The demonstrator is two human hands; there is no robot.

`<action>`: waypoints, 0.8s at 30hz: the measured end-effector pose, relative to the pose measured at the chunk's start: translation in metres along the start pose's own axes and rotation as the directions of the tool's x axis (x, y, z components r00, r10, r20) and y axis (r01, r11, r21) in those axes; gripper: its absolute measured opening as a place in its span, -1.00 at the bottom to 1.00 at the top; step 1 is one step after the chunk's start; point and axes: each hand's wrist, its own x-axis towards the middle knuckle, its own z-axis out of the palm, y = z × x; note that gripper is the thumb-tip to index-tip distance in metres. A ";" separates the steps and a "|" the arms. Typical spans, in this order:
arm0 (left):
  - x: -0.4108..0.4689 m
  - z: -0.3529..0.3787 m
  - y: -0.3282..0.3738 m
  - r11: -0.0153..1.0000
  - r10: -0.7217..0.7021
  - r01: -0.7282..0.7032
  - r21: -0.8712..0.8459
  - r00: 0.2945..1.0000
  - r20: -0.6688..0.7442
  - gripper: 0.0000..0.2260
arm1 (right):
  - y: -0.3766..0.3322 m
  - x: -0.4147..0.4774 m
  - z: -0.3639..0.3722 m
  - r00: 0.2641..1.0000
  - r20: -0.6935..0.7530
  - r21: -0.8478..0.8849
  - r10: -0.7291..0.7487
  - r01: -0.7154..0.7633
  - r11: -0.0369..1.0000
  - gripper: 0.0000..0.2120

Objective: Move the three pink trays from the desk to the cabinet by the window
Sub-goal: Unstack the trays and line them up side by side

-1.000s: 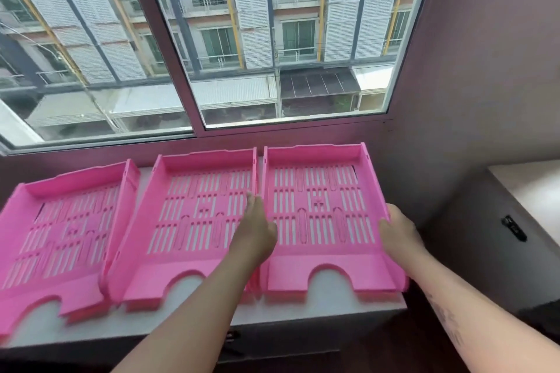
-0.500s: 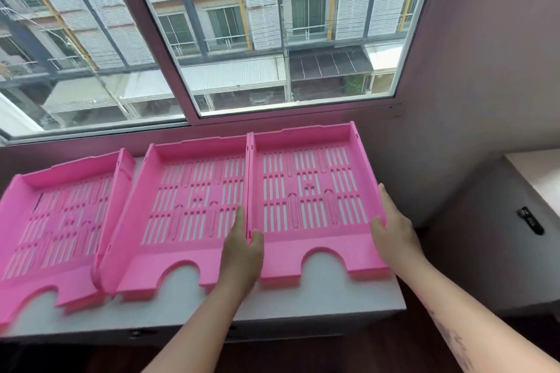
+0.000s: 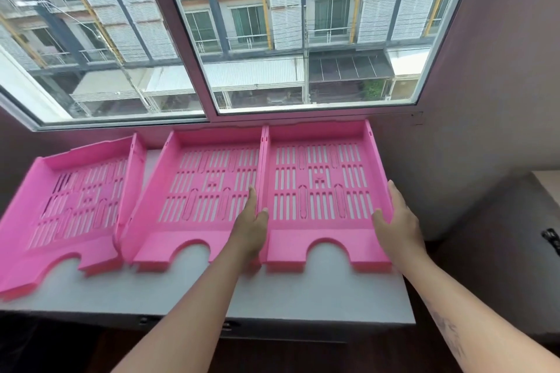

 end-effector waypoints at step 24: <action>0.006 -0.224 -0.102 0.955 -0.214 0.276 0.106 0.892 -0.398 -0.33 | -0.138 -0.083 0.185 0.992 0.114 -0.019 -0.059 0.061 0.998 -0.36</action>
